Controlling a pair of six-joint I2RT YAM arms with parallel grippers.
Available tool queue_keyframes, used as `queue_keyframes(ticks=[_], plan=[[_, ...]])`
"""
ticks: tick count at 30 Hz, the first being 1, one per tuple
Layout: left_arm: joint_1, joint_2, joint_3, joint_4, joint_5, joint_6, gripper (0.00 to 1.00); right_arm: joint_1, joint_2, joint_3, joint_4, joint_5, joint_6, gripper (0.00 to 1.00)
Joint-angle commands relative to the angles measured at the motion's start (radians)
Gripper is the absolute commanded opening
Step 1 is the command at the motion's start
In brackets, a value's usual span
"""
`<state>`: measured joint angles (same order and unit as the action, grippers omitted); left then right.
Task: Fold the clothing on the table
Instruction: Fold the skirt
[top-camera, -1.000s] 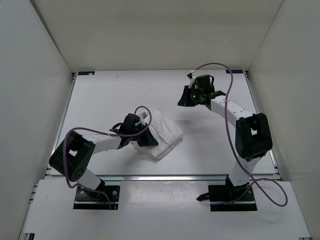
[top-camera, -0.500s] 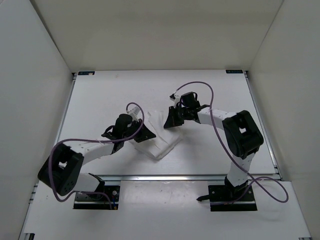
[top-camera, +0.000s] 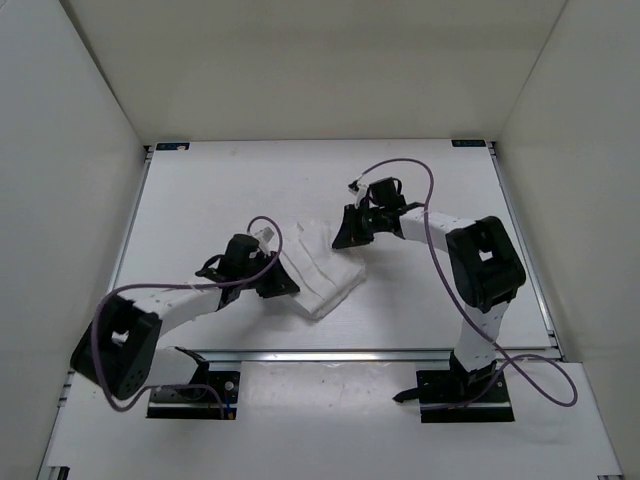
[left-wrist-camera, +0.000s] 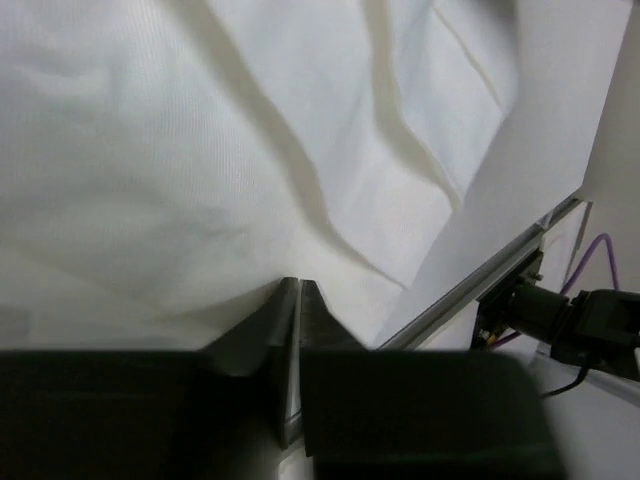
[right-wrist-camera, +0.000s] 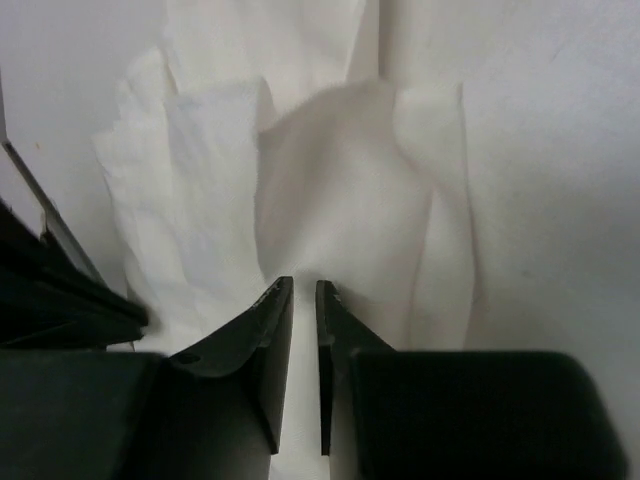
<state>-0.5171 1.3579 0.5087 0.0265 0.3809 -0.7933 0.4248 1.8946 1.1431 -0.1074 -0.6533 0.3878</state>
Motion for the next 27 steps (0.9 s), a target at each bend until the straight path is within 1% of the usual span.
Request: queue_keyframes(ticks=[1, 2, 3, 4, 5, 6, 7, 8, 9, 10, 12, 13, 15, 16, 18, 20, 24, 25, 27], plan=[[0.063, -0.184, 0.054, -0.133, 0.05, 0.099, 0.26, -0.037, -0.122, 0.141, -0.087, 0.096, -0.038, 0.14], [0.096, -0.238, 0.089, -0.172, 0.05, 0.133, 0.37, -0.055, -0.164, 0.164, -0.121, 0.124, -0.052, 0.3], [0.141, -0.262, 0.135, -0.235, 0.047, 0.152, 0.53, -0.07, -0.184, 0.176, -0.141, 0.13, -0.059, 0.48], [0.182, -0.304, 0.174, -0.288, 0.044, 0.196, 0.67, -0.099, -0.213, 0.176, -0.15, 0.127, -0.069, 0.55], [0.205, -0.33, 0.197, -0.362, 0.036, 0.242, 0.74, -0.139, -0.251, 0.178, -0.164, 0.106, -0.076, 0.66], [0.247, -0.335, 0.235, -0.397, 0.03, 0.265, 0.86, -0.15, -0.265, 0.175, -0.169, 0.087, -0.085, 0.72], [0.265, -0.324, 0.278, -0.46, 0.006, 0.317, 0.93, -0.19, -0.29, 0.175, -0.208, 0.102, -0.099, 0.84], [0.269, -0.321, 0.306, -0.521, -0.011, 0.366, 0.98, -0.21, -0.308, 0.181, -0.254, 0.116, -0.128, 0.9], [0.253, -0.298, 0.339, -0.546, -0.069, 0.384, 0.99, -0.224, -0.315, 0.185, -0.282, 0.148, -0.168, 1.0], [0.24, -0.287, 0.362, -0.597, -0.132, 0.423, 0.99, -0.224, -0.33, 0.188, -0.345, 0.185, -0.178, 0.99], [0.224, -0.228, 0.396, -0.678, -0.192, 0.453, 0.99, -0.228, -0.328, 0.224, -0.487, 0.333, -0.248, 0.99], [0.236, -0.214, 0.407, -0.698, -0.209, 0.45, 0.99, -0.212, -0.324, 0.231, -0.526, 0.427, -0.257, 0.99], [0.258, -0.171, 0.41, -0.724, -0.211, 0.451, 0.99, -0.176, -0.299, 0.241, -0.628, 0.548, -0.297, 0.99], [0.262, -0.154, 0.41, -0.735, -0.227, 0.453, 0.98, -0.17, -0.299, 0.241, -0.643, 0.578, -0.303, 0.99], [0.252, -0.14, 0.413, -0.743, -0.273, 0.474, 0.99, -0.166, -0.305, 0.189, -0.661, 0.581, -0.299, 0.99], [0.244, -0.137, 0.415, -0.74, -0.312, 0.486, 0.99, -0.161, -0.337, 0.126, -0.628, 0.563, -0.284, 0.99], [0.285, -0.172, 0.39, -0.712, -0.297, 0.503, 0.98, -0.195, -0.463, -0.029, -0.511, 0.468, -0.227, 0.99], [0.288, -0.177, 0.381, -0.709, -0.278, 0.506, 0.99, -0.208, -0.503, -0.058, -0.476, 0.433, -0.213, 0.99], [0.279, -0.177, 0.372, -0.706, -0.289, 0.508, 0.99, -0.239, -0.555, -0.103, -0.439, 0.412, -0.21, 0.99]])
